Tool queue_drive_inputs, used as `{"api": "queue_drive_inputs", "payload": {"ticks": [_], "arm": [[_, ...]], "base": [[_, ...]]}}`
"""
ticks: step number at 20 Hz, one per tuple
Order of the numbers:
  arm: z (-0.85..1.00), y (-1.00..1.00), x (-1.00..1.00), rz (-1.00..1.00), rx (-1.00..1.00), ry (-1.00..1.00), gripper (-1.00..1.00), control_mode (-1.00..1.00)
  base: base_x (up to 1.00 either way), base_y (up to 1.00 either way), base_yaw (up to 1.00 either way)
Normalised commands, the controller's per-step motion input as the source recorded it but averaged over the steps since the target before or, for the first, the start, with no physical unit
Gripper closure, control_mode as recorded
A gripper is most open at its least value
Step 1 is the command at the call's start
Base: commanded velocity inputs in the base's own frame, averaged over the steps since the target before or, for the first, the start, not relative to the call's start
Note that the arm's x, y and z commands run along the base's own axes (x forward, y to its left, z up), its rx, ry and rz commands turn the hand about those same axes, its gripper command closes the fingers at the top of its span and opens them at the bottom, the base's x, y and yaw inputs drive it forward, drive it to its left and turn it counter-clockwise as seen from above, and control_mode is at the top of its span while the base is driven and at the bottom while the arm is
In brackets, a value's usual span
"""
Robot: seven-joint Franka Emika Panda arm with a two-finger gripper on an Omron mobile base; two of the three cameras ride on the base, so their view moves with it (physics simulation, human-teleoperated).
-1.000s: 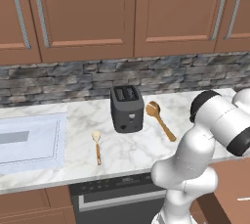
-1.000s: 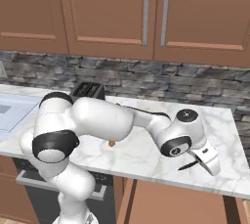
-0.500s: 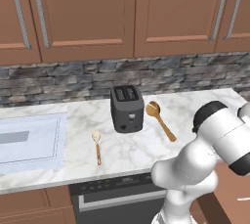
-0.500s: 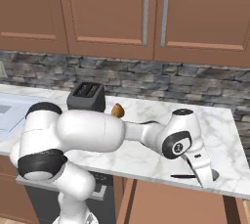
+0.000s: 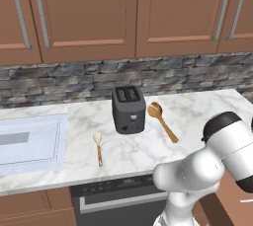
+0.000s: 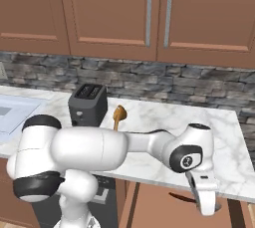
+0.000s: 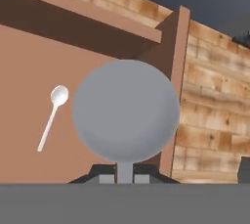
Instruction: Organize the utensils by type. Pick up the wooden spoons from the counter and place them in the open cabinet. Then pick up the metallic utensils from the counter and place them in the open drawer.
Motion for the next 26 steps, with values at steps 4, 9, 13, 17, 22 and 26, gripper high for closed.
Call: {"api": "queue_drive_inputs", "payload": {"ticks": [4,9,13,17,22,26], "arm": [[-0.01,0.2,-0.5,-0.02,0.2,0.0,1.0,-1.0],[0.0,0.35,-0.11,0.0,0.14,-0.02,1.0,-1.0],[-0.02,0.38,0.0,0.0,0.09,-0.02,1.0,-1.0],[-0.15,0.4,-0.14,0.0,0.05,-0.03,1.0,-1.0],[-0.1,0.23,-0.14,-0.01,0.0,-0.19,1.0,-1.0],[-0.05,0.16,0.0,-0.04,0.0,-0.23,1.0,-1.0]], "base": [[0.0,0.0,0.0],[0.0,0.0,0.0],[0.0,0.0,0.0],[0.0,0.0,0.0],[0.0,0.0,0.0],[0.0,0.0,0.0]]}}
